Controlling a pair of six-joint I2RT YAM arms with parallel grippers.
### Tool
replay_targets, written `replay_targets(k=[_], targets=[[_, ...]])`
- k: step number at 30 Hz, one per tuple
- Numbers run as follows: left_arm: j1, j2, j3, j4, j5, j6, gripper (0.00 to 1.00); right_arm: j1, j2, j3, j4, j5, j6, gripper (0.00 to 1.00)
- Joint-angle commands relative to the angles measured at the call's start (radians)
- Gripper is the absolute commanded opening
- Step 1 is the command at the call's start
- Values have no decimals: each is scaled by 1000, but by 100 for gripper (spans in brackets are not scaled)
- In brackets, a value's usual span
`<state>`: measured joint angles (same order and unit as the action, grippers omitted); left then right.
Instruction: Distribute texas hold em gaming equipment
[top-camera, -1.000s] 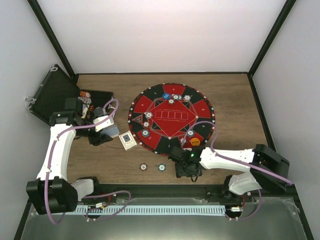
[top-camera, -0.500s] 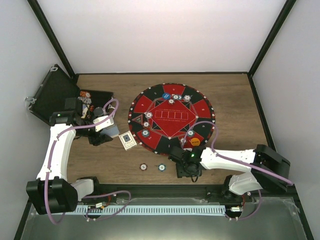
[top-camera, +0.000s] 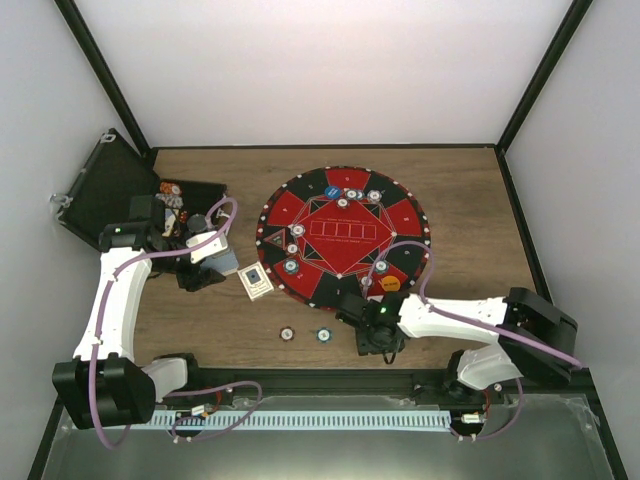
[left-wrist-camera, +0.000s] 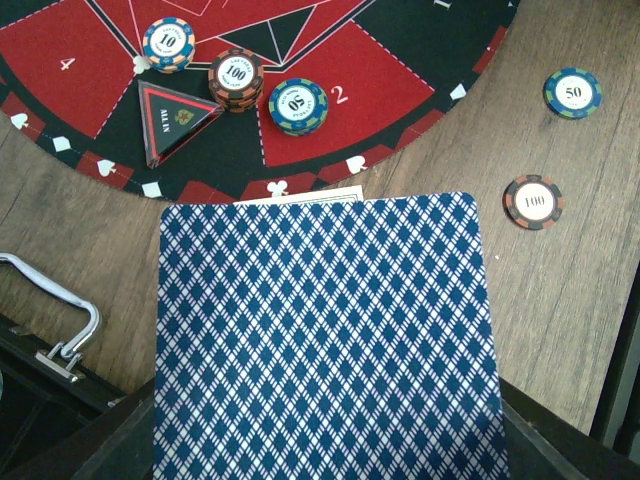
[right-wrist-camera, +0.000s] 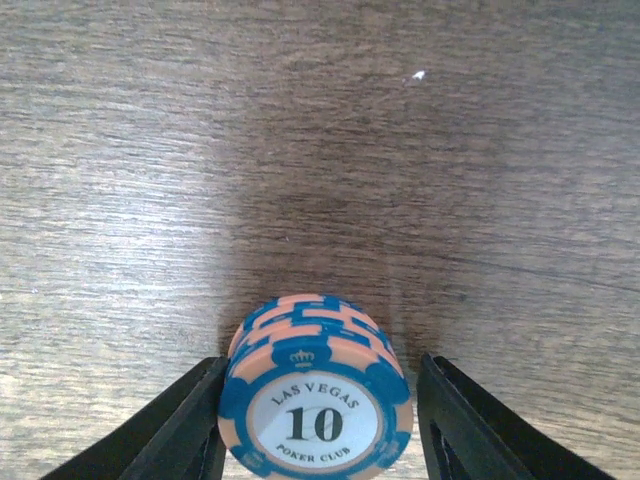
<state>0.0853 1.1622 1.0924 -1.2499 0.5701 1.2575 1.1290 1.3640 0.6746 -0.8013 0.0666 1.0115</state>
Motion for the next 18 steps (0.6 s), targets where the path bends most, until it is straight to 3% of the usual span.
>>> replay_targets(k=[1,18], targets=[[3,0,11,3,42,22,11,8,28,48,-9,42,2,51],[4,-9,10,-4,33,26,11,9,19,94,-51,65,-11,35]])
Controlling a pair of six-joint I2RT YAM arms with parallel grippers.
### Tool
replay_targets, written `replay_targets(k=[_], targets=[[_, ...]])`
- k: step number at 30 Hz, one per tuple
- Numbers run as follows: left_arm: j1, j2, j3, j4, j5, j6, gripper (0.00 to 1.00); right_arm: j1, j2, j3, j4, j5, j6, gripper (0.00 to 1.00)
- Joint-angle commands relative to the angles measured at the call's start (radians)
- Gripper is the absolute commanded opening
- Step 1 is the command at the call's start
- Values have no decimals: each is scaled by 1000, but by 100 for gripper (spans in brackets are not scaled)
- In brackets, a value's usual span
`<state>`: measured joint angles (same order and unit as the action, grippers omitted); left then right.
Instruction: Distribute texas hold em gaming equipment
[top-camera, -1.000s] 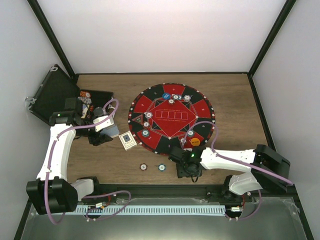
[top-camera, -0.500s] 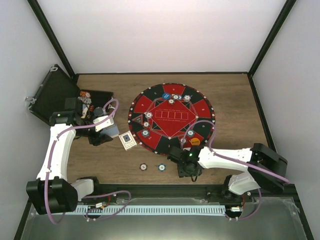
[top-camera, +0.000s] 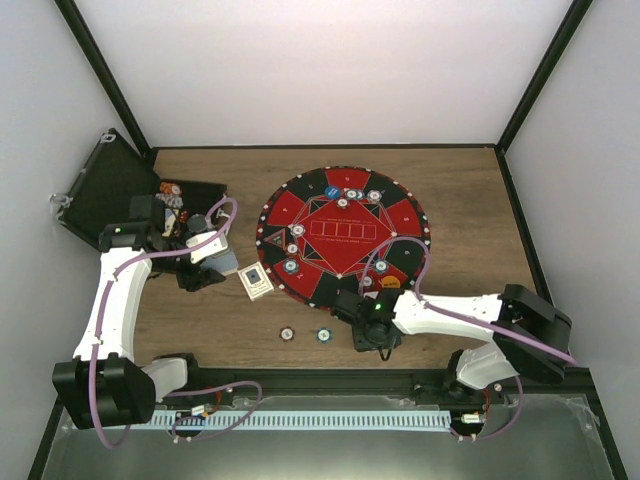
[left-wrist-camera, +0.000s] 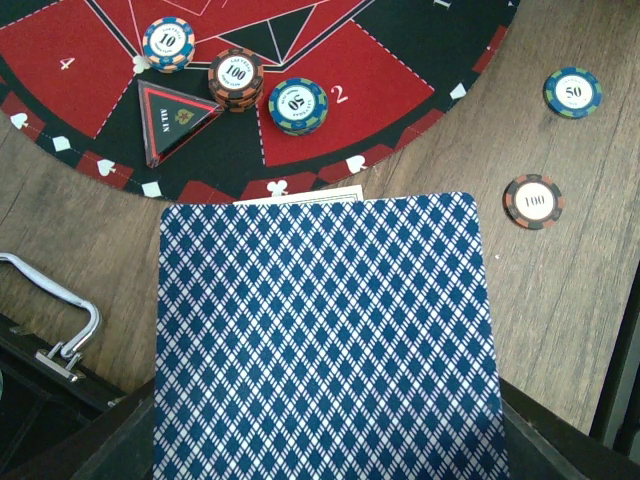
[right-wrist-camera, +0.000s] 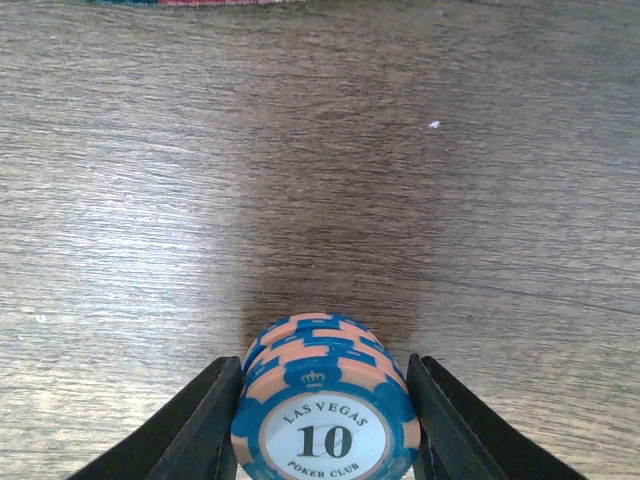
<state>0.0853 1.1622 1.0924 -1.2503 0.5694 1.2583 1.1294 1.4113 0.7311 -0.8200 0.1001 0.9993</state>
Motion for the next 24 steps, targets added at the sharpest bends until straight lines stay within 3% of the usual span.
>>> replay_targets(k=[1,6,11,19,24], targets=[[4,-9,11,-4,35,26,11,9,-33,36,-33,32,1,33],[4,-9,12,-4,33,26,11,8,-50,78,-67,48,-2,20],[4,-6,19,-5,35,25,11,-60,-76,184,-132,92,-59,16],[4,-8,27,-11,35,25,11,-391,-58,336,-87,123,-300,15],[4,-9,26,-13,37,24,11,-583,-2,350,-11,102,-412,15]])
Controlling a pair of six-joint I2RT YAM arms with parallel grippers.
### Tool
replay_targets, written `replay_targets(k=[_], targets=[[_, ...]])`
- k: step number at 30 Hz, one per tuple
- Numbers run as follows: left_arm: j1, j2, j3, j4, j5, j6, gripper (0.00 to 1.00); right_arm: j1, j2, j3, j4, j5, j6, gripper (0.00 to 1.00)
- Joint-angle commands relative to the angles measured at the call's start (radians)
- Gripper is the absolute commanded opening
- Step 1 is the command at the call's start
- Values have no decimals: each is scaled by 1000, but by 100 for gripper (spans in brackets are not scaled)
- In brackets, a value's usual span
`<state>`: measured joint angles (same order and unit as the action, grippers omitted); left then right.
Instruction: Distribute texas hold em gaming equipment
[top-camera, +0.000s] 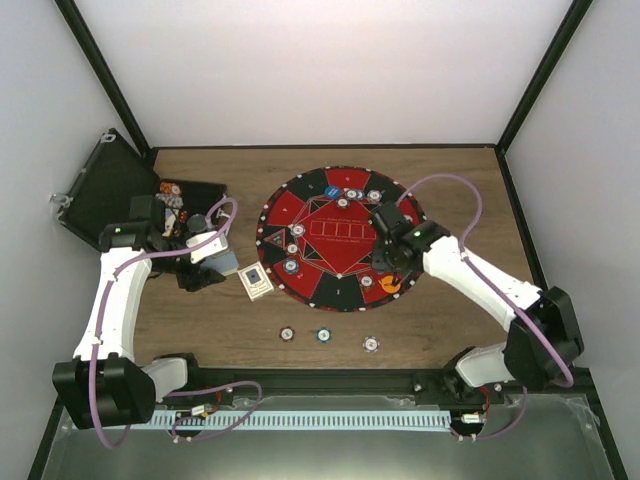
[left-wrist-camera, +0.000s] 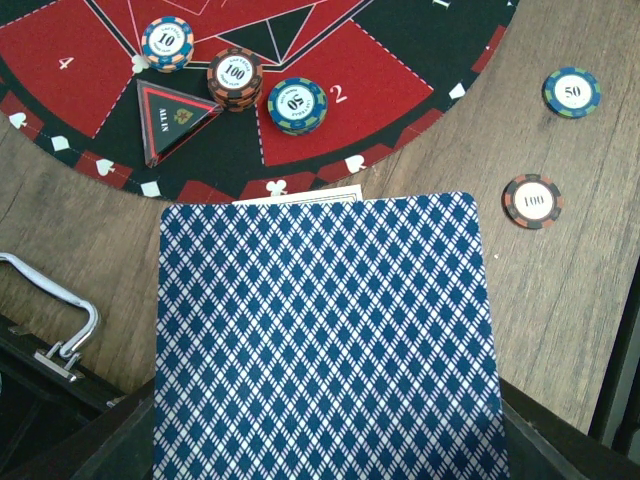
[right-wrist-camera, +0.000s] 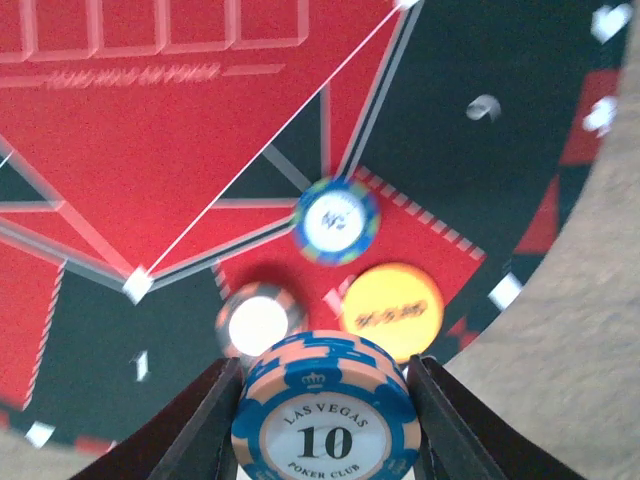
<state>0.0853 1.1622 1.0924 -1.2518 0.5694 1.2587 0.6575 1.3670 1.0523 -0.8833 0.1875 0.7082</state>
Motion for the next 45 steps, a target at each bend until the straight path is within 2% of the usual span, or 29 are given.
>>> replay_targets(k=[1,5,10,16,25,30,33,36,40,45], targets=[[4,-10,25,-12,37,24,11,-143,53,22,75,5,-135,15],[4,-9,23,-10,38,24,11,-233,114,2,141,-14,-156,14],[4,-3,24,-10,48,26,11,-280,211,-3,208,-37,-164,14],[4,-6,17,-11,50,33,11,-296,322,-17,262,-36,-155,14],[3,-9,13,-11,53,37,11,-297,377,-29,282,-28,-147,16],[3,-10,17,-15,56,37,11,-297,374,-41,280,-28,-144,34],[4,-9,19,-16,57,36,11,-297,351,-35,268,-24,-144,52],[4,-9,22,-18,59,40,11,-297,326,-11,241,-17,-144,64],[2,-3,20,-18,66,45,11,-297,273,25,194,2,-139,70],[1,2,27,-23,70,45,11,-296,185,56,167,-21,-131,73]])
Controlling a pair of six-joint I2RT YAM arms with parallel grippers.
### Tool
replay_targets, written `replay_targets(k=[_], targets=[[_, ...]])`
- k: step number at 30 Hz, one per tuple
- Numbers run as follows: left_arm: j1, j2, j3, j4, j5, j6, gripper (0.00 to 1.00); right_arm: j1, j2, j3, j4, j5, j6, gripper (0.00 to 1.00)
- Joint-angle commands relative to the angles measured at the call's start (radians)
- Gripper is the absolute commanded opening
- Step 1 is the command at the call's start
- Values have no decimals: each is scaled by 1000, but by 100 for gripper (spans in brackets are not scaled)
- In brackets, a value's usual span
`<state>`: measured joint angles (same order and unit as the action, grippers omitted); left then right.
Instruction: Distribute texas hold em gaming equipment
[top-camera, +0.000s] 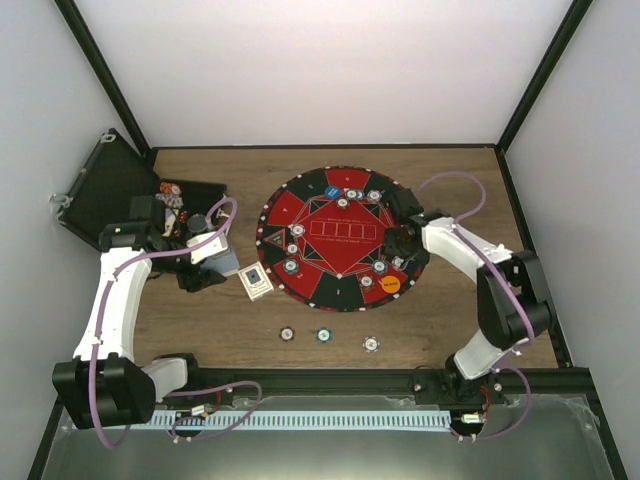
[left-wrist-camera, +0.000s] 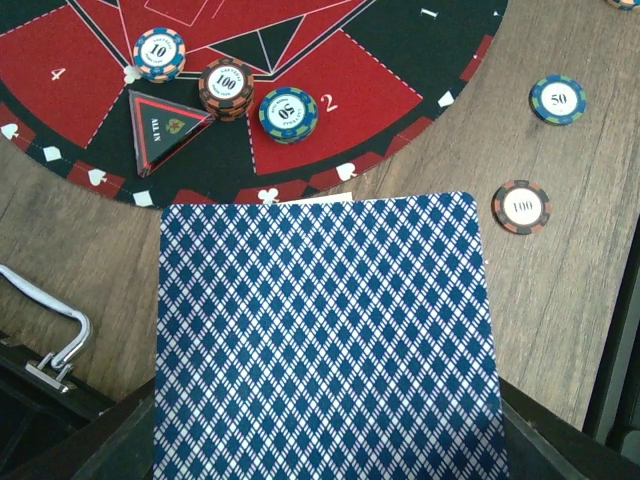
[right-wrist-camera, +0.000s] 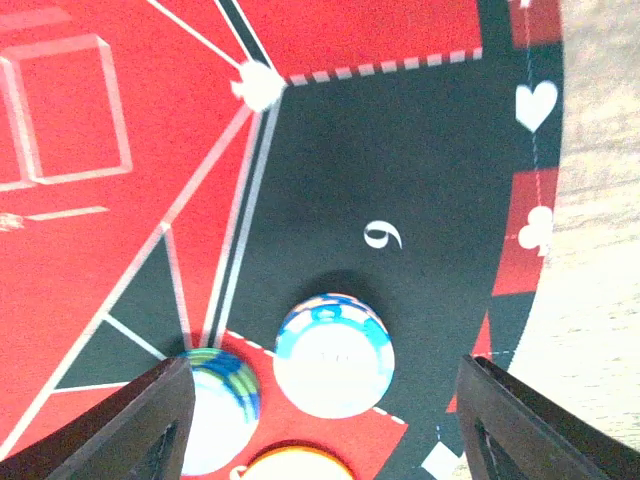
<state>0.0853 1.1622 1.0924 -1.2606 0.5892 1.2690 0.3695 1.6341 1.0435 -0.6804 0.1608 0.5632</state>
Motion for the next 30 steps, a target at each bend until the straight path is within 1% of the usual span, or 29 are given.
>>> replay_targets(k=[1,5,10,18,21,25,28,30], targets=[[1,2,27,-13,49,34,11,-6,-97,73,-42,-2,14,74],[-3,3,25,-12,51,31,11,23,-141,125,-72,-15,17,75],[-8,10,23,-6,48,26,11,93,-166,182,-88,-58,40,76],[-16,18,33,-1,54,14,11,275,-143,287,-65,-134,105,78],[-21,10,27,-2,62,9,11,329,-140,292,-9,-220,122,79],[-25,-2,11,3,65,9,11,374,-122,282,76,-379,144,81],[-29,-3,9,4,72,10,11,390,-132,242,185,-507,169,82],[-33,-2,10,4,74,15,11,394,-145,200,288,-607,199,82]])
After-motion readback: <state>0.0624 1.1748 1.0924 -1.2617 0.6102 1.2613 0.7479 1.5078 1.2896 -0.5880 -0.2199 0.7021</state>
